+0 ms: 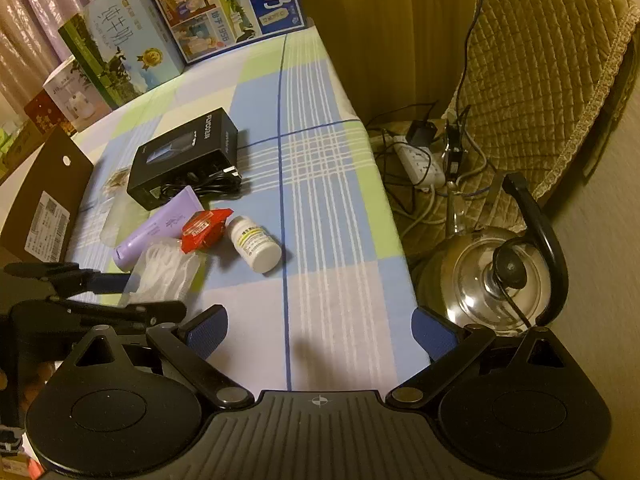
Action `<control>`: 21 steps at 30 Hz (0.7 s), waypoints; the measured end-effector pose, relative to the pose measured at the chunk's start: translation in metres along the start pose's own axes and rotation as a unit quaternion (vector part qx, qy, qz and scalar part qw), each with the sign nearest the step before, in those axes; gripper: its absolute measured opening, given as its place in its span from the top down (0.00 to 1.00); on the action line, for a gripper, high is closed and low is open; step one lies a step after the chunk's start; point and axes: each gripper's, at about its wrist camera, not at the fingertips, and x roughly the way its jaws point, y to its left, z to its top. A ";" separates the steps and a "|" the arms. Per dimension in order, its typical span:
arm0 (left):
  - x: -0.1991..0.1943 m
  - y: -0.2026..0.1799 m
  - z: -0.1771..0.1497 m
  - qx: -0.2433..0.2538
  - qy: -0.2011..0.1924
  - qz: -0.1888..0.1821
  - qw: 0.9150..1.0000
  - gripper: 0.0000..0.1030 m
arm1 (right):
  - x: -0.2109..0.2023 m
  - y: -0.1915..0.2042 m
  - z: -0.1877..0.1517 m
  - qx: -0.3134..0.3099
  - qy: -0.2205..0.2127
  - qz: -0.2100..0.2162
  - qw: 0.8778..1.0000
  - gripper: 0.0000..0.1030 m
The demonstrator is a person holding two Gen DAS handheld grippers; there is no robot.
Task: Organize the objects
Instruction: 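Grasp the clear case of white floss picks with the left gripper, then grasp the small white pill bottle with the right gripper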
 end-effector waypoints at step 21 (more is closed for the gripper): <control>-0.038 0.035 -0.011 -0.097 -0.027 0.056 0.993 0.49 | 0.040 0.020 0.026 -0.106 -0.017 0.055 0.993 0.39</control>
